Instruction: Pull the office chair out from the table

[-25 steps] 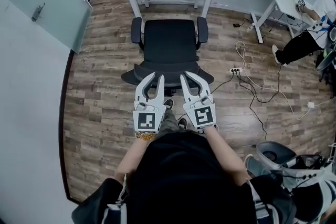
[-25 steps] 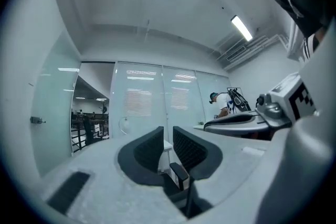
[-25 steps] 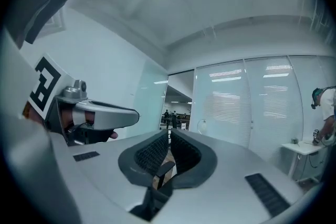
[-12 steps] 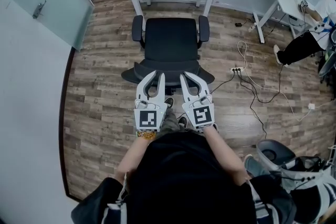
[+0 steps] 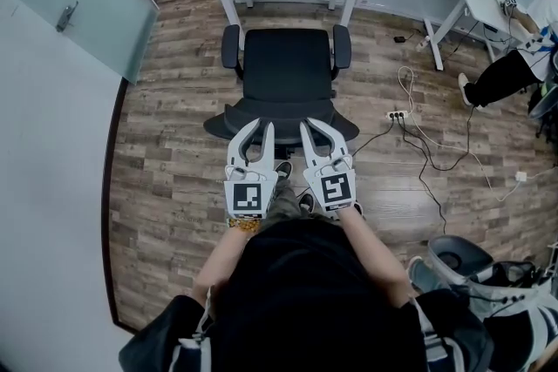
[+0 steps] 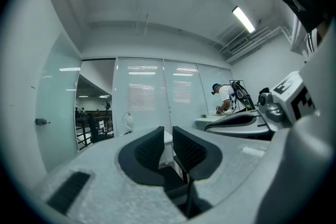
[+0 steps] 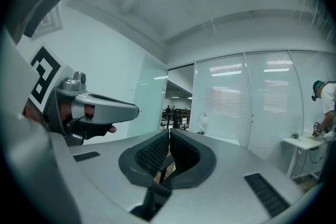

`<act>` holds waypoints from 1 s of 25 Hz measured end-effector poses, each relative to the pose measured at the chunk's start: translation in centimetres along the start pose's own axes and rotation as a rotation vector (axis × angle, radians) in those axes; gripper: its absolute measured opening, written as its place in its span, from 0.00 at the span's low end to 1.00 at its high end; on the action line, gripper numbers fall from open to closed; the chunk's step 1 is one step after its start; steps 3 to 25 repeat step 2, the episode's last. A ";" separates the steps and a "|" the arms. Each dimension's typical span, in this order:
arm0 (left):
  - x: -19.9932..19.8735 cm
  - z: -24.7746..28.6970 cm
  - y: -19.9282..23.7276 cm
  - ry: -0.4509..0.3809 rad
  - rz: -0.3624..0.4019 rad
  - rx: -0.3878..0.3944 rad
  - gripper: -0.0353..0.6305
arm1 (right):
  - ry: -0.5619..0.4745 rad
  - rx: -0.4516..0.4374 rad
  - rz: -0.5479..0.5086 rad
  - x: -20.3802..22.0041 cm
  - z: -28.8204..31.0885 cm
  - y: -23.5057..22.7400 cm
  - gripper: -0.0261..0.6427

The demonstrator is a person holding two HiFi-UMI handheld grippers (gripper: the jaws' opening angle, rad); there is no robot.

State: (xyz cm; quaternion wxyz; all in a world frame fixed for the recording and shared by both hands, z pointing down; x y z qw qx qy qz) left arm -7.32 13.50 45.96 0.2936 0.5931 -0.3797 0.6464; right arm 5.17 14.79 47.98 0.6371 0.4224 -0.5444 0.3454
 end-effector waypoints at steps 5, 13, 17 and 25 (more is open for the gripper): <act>0.2 0.2 0.2 0.008 0.000 -0.003 0.15 | 0.001 0.003 0.006 0.2 0.3 -0.1 0.06; 0.2 0.2 0.2 0.008 0.000 -0.003 0.15 | 0.001 0.003 0.006 0.2 0.3 -0.1 0.06; 0.2 0.2 0.2 0.008 0.000 -0.003 0.15 | 0.001 0.003 0.006 0.2 0.3 -0.1 0.06; 0.2 0.2 0.2 0.008 0.000 -0.003 0.15 | 0.001 0.003 0.006 0.2 0.3 -0.1 0.06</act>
Point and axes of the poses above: the fingertips, and each gripper's own axes: z forward along the fingers, y to its left, x out of its underside, the point moved 5 cm from there along -z, backward along the fingers, and after that the axes turned 2 degrees about y, right-handed, at the moved point
